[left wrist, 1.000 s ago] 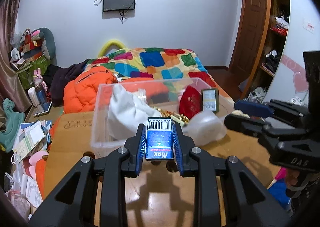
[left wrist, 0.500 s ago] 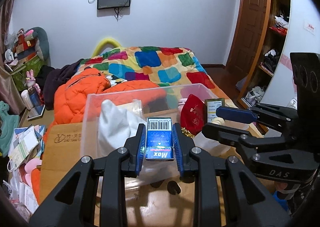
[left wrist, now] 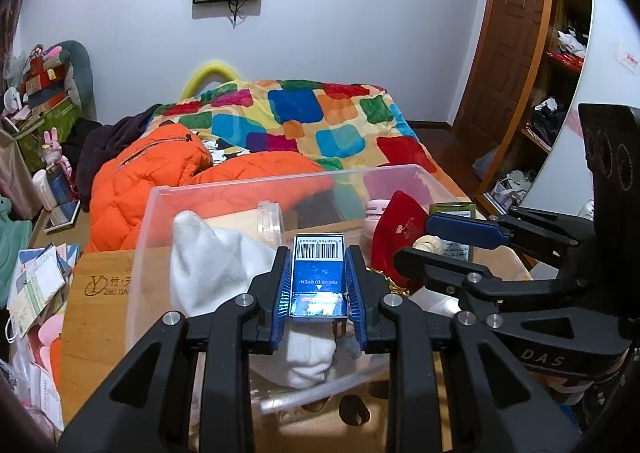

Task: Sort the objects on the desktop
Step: 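Lower the card pack into the box with the left gripper while the right lowers the seashell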

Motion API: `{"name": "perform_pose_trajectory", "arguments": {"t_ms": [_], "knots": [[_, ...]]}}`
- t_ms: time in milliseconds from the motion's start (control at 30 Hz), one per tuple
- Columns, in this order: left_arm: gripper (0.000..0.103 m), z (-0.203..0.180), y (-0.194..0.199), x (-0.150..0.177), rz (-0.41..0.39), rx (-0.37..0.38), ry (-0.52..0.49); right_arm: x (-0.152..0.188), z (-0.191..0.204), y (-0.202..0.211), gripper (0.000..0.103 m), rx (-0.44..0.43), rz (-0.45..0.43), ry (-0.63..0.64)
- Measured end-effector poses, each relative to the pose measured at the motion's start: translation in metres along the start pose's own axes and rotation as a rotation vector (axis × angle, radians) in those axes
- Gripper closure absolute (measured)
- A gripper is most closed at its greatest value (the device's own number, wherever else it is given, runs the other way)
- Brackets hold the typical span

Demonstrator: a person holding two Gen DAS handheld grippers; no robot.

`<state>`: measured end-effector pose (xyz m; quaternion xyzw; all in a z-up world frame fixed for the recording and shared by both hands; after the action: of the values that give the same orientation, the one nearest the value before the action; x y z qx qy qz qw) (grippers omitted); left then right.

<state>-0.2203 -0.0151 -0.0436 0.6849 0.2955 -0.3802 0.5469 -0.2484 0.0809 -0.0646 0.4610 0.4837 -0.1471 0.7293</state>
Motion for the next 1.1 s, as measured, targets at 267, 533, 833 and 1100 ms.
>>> {"name": "perform_pose_trajectory", "arguments": {"t_ms": [267,533,833,1100], "knots": [[0.077,-0.001,-0.015,0.004,0.017,-0.001,-0.007,0.002,-0.005,-0.009,0.064,0.008,0.008,-0.002],[0.077,-0.001,-0.018,0.005,0.007,-0.011,-0.021,0.005,-0.004,-0.017,0.064,0.001,0.026,0.015],[0.072,0.001,-0.019,0.005,-0.003,0.005,-0.026,0.007,-0.003,-0.013,0.064,-0.002,0.032,0.025],[0.056,0.001,-0.013,0.004,-0.015,0.005,-0.024,0.004,-0.001,-0.001,0.064,0.025,0.022,0.062]]}}
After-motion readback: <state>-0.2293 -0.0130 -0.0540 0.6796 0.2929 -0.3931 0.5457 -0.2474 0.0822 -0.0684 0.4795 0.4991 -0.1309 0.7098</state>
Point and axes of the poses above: each gripper's, at about its wrist camera, not at the fingertips, and y roughly against the way its jaws point, z to its left, x to its underside, the point moved 7 cm from there along -y, roughly the way its jaws point, and after that the axes turned 9 degrees about -z, right-handed, at the moved point
